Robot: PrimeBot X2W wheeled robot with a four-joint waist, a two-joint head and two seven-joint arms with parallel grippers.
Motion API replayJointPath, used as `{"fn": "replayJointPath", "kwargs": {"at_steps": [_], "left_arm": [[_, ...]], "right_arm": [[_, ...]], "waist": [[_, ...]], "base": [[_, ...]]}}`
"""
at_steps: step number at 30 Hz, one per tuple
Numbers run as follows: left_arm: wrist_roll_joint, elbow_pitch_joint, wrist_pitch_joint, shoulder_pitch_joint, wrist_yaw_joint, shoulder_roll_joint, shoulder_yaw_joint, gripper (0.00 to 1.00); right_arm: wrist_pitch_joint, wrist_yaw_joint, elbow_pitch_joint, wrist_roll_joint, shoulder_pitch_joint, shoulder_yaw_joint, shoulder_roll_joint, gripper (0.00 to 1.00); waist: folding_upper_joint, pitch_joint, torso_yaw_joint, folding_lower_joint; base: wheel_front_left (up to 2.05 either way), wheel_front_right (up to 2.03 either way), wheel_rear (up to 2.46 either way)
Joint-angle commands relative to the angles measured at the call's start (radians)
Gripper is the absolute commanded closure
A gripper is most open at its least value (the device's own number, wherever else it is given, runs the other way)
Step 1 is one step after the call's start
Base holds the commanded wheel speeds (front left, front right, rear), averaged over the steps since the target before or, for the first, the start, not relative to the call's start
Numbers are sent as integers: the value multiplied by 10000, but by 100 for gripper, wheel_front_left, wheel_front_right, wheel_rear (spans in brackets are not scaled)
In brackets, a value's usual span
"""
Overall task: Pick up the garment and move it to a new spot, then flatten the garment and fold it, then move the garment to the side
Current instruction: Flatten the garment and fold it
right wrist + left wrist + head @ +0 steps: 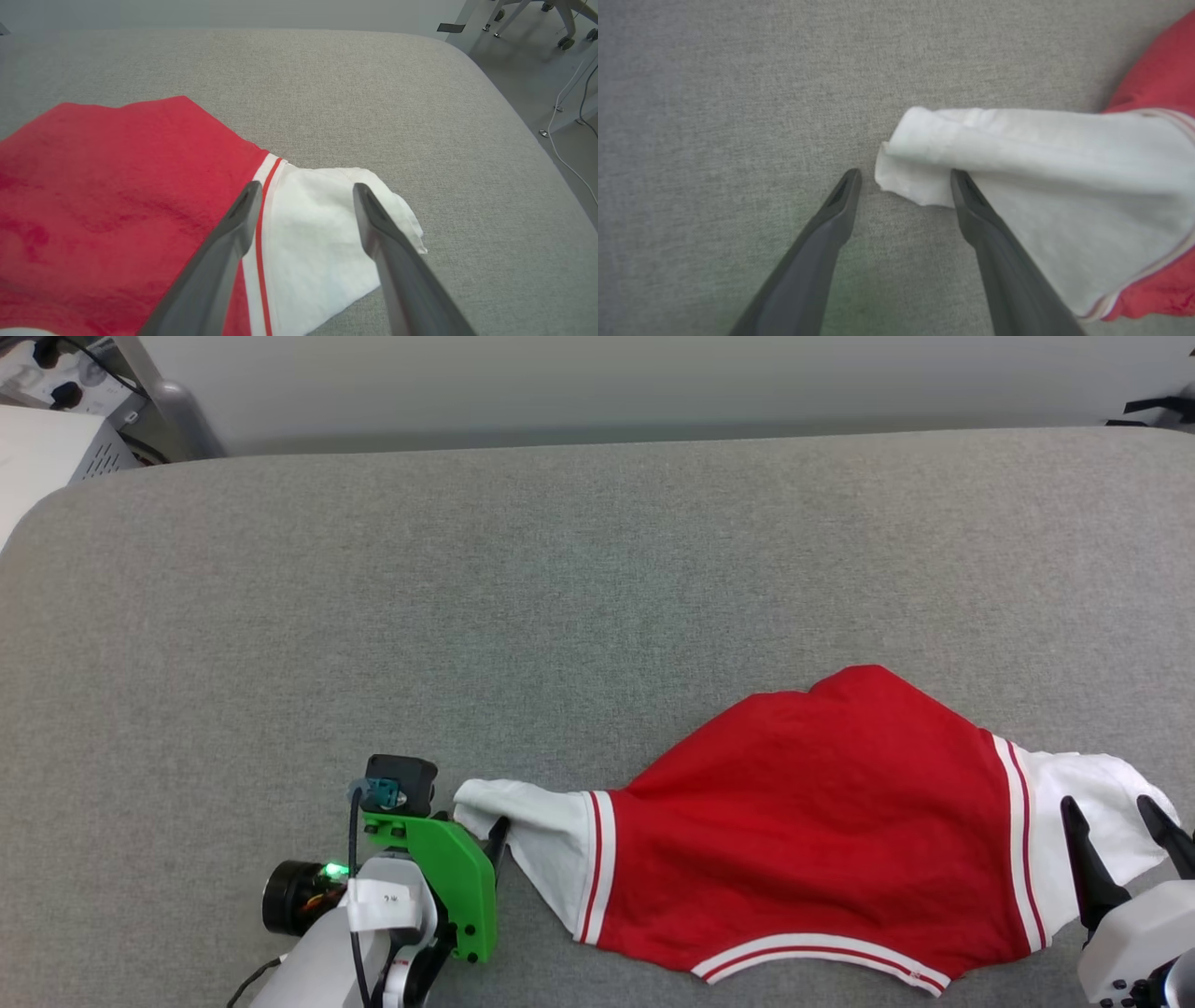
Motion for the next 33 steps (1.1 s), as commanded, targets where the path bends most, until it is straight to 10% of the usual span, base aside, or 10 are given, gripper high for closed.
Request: {"fn": "replayJointPath", "kwargs": {"at_steps": [1,6,8,23,33], "left_arm": [[143,160,-45,-200,78,-35,6,0],[224,834,393,-396,31,-23,-249,0],[111,1145,801,-425,-166,-41,-426,100],[-804,-258,-775,299,-31,327,871,100],[-1236,-2717,-30,1426,427,1104,1338,100]], "right_arm": [[-18,-7,39,-57,-140,40,30,0],[14,-7,89,-81,-221,94,16,0],[4,-7,124,-98,-272,93,14,0],[1213,-7,313,-10,359,51,-379,0],[3351,-7,116,-136,916,-668,-298,0]], "waist": [[0,91,-48,0],[0,256,-83,0],[0,293,-77,0],[0,-610,438,0],[0,-548,760,0]], "base": [[0,0,0],[0,0,0],[0,0,0],[0,0,0],[0,0,0]]}}
